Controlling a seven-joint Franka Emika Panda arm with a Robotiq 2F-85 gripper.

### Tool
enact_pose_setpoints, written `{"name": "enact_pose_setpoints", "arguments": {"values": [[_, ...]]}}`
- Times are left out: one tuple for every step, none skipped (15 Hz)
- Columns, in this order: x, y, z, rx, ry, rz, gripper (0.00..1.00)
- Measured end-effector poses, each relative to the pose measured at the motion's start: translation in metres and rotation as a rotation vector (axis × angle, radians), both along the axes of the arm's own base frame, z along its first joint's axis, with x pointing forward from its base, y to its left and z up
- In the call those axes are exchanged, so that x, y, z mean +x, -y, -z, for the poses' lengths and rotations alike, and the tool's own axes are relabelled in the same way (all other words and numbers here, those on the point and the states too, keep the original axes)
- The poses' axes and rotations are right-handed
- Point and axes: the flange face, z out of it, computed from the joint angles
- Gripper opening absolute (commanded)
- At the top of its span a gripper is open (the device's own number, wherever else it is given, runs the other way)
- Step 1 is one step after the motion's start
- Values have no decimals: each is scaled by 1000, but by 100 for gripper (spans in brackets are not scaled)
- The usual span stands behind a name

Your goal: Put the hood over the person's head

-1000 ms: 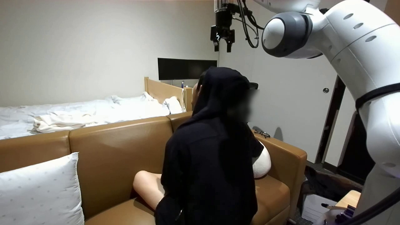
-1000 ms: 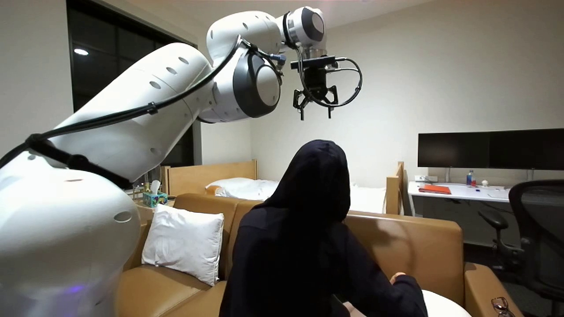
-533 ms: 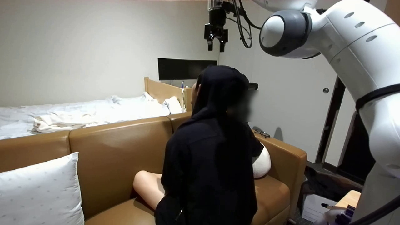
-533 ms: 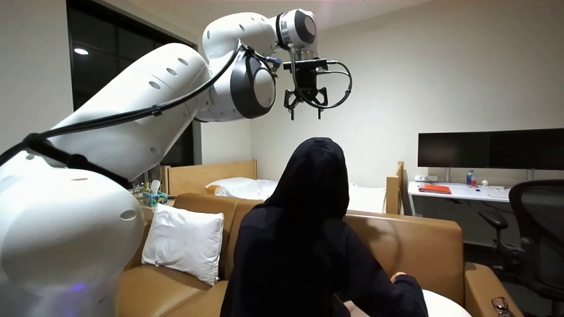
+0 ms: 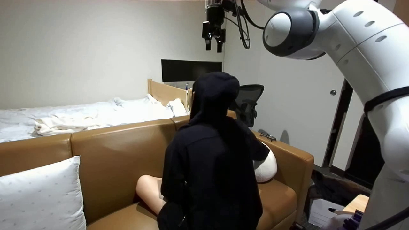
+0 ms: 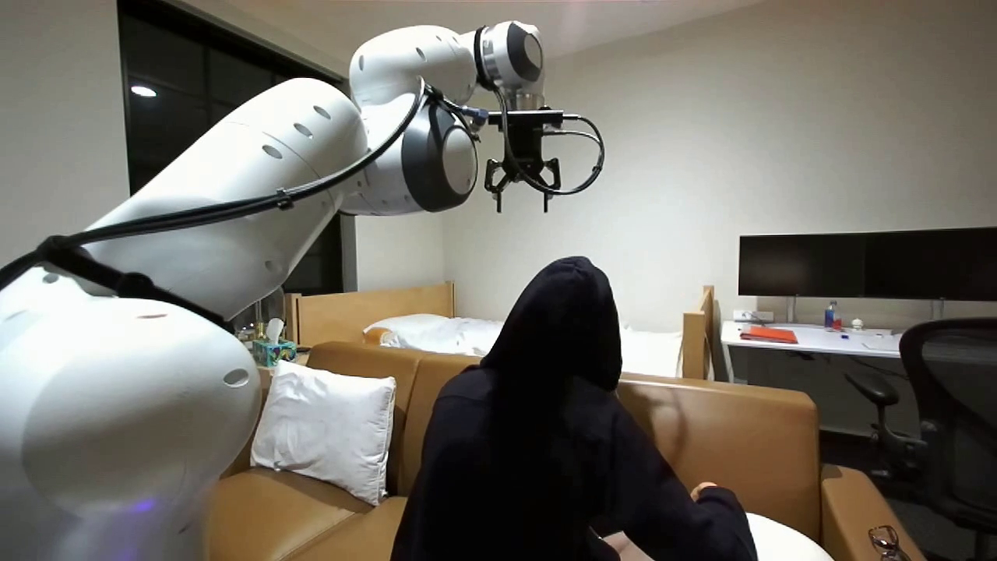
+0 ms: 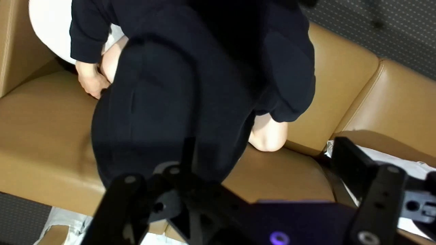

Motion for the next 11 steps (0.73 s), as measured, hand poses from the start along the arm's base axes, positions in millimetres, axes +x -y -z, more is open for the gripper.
{"name": "enact_pose_setpoints", "arguments": {"values": [[0,-5,0,4,0,-20,100],[0,-9,1,8,-2,-40,100],[0,-13,1,11,-4,-60,100],[0,-18,3,13,-8,-76,100],[1,-22,4,16,-12,-91,100],[1,-25,5,19,-15,-103,100],[1,-26,7,20,-17,-111,100],[2,-27,7,20,-18,-116,100],[2,-27,8,20,-19,-117,100],[2,-27,8,20,-19,-117,100],[2,-27,8,20,-19,-118,100]]}}
